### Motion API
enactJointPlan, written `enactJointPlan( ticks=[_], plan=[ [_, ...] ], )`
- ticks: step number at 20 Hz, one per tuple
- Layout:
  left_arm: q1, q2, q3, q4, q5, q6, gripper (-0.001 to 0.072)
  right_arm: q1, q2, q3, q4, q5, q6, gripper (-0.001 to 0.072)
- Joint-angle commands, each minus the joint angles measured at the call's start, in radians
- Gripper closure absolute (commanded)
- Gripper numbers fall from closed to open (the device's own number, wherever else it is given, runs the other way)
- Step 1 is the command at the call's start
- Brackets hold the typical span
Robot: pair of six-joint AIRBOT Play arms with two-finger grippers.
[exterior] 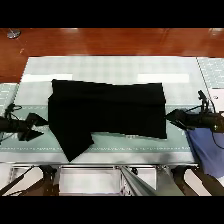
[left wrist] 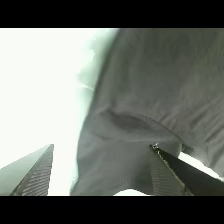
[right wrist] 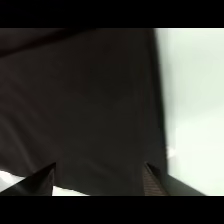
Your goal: Fold the shirts.
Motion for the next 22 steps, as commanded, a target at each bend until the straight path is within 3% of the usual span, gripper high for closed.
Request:
enactJointPlan(
  ticks=[1, 4, 9, 10, 11, 12, 15, 22],
  plan=[
    [-0.027, 0.029, -0.134, -0.111, 0.09, 0.066, 0.0003, -0.002, 0.047, -0.056, 0.052, -0.013, -0.019, 0.0094],
    [-0.064, 0.028, -0.186, -0.112, 0.139, 0.066, 0.0003, -0.002, 0.047, -0.056, 0.063, -0.011, -0.019, 0.0094],
    [-0.145, 0.024, -0.224, -0.167, 0.137, 0.172, 0.0009, -0.005, 0.047, -0.055, 0.075, -0.029, -0.02, 0.0094],
    [-0.16, 0.024, -0.224, -0.171, 0.124, 0.195, 0.0181, -0.022, 0.047, -0.047, 0.04, -0.025, -0.018, 0.0093],
    [-0.171, 0.024, -0.224, -0.174, 0.109, 0.217, 0.0628, -0.05, 0.047, -0.034, -0.012, -0.009, -0.009, 0.0094],
    [-0.171, 0.026, -0.222, -0.181, 0.098, 0.222, 0.0681, -0.085, 0.047, -0.026, -0.078, 0.01, 0.023, 0.0093],
    [-0.171, 0.027, -0.198, -0.2, 0.09, 0.223, 0.0681, -0.147, 0.047, -0.028, -0.265, 0.114, 0.145, 0.0093],
    [-0.173, 0.027, -0.182, -0.264, 0.09, 0.245, 0.0681, 0.017, 0.047, -0.13, -0.246, 0.106, 0.204, 0.0094]
  ],
)
